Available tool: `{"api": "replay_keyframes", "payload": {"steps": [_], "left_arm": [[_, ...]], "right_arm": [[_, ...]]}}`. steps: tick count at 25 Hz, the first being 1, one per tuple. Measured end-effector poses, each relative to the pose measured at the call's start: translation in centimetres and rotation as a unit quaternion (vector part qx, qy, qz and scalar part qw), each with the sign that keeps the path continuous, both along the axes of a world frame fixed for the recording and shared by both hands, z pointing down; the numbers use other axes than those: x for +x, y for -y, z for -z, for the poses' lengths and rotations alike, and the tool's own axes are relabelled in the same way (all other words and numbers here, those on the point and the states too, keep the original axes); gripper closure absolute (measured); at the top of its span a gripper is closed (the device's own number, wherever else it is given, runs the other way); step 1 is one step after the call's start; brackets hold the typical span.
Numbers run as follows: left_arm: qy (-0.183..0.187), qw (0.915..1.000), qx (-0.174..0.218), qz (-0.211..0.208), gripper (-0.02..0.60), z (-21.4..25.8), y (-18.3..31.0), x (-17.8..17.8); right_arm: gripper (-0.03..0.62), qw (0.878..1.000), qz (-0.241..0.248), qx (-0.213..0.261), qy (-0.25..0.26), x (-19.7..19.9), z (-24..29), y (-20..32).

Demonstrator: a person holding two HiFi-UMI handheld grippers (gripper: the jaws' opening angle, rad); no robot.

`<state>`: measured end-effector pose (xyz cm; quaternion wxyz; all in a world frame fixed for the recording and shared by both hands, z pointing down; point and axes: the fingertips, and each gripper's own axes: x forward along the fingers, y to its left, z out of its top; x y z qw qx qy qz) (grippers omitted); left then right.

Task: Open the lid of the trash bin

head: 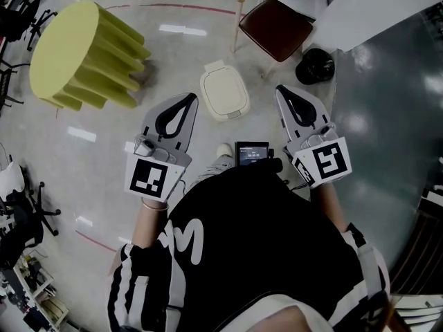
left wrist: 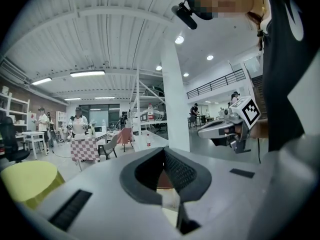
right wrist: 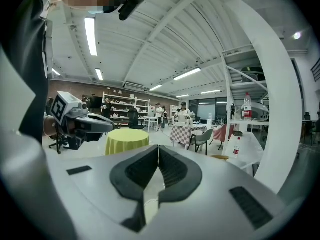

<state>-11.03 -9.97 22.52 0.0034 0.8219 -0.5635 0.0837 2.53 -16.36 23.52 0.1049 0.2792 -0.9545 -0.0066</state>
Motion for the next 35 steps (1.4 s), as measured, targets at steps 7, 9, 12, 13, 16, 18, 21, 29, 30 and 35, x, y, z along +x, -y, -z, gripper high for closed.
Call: {"api": "replay_keyframes", "payload": {"steps": [7, 9, 12, 13, 16, 18, 21, 29, 30, 35], "left_arm": [[-0.002, 0.9999, 0.0, -0.01, 0.575, -0.5, 1.4, -0.8], [-0.001, 0.9999, -0.001, -0.01, 0.574, -0.6, 1.7, -0.8], [-0.004, 1.0, 0.0, -0.005, 0.574, -0.5, 1.8, -0.8], [-0.004, 1.0, 0.0, -0.004, 0.574, -0.5, 1.8, -0.7], [-0.002, 1.0, 0.0, 0.004, 0.575, -0.4, 1.7, -0.5], [-0.003, 0.9999, 0.005, 0.012, 0.575, -0.3, 1.8, -0.4], [-0.004, 0.9996, 0.013, 0.026, 0.574, 0.1, 1.7, -0.3], [-0.004, 0.9985, 0.007, 0.054, 0.575, -0.8, 1.6, -0.1], [-0.004, 0.9984, 0.006, 0.057, 0.575, -0.9, 1.5, -0.1], [-0.006, 0.9975, -0.003, 0.07, 0.575, -1.8, 1.6, -0.4]], "right_arm": [[0.583, 1.0, -0.011, -0.004, 0.001, -0.8, -0.5, 1.2], [0.583, 1.0, -0.013, -0.004, 0.002, -0.8, -0.5, 1.5], [0.583, 1.0, -0.011, -0.005, 0.001, -0.6, -0.4, 1.6], [0.583, 1.0, -0.01, -0.005, 0.001, -0.5, -0.3, 1.6], [0.583, 1.0, -0.001, -0.003, 0.006, -0.3, -0.2, 1.8], [0.583, 1.0, 0.009, -0.002, 0.007, -0.4, -0.2, 2.0], [0.583, 1.0, 0.022, -0.002, 0.014, -0.6, 0.0, 2.0], [0.583, 0.998, 0.063, -0.011, -0.002, -1.1, -0.9, 2.6], [0.583, 0.998, 0.067, -0.013, -0.004, -1.3, -1.0, 2.7], [0.583, 0.996, 0.088, -0.022, -0.011, -2.1, -2.0, 3.0]]}}
